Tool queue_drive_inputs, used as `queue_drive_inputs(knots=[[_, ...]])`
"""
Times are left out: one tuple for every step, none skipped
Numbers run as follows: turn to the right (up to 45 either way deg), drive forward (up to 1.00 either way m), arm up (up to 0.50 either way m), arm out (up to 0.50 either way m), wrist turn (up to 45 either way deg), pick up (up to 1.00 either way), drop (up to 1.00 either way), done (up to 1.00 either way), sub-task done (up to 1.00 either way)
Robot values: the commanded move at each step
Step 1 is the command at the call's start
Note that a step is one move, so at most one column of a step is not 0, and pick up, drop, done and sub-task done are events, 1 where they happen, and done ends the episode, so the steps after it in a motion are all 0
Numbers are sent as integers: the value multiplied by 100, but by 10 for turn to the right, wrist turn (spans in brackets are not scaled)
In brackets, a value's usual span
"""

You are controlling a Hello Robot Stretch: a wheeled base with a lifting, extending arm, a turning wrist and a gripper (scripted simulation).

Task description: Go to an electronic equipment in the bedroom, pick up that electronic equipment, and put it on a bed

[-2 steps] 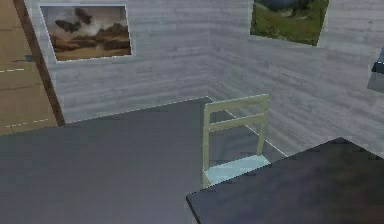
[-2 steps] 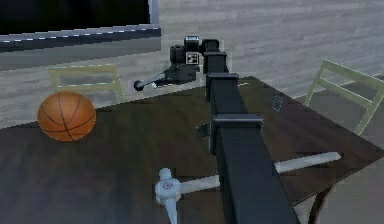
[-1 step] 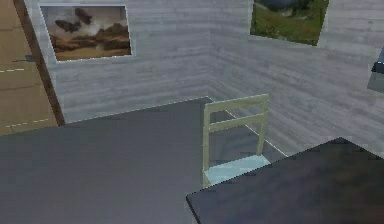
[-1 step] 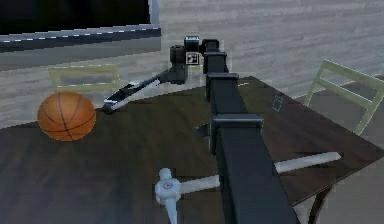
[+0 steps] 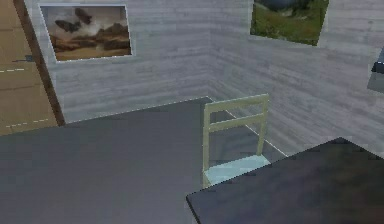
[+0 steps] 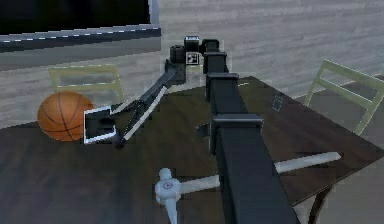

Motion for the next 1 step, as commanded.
queue_drive_inputs(knots=[[0, 0, 0, 0, -30, 0, 0, 0, 0]])
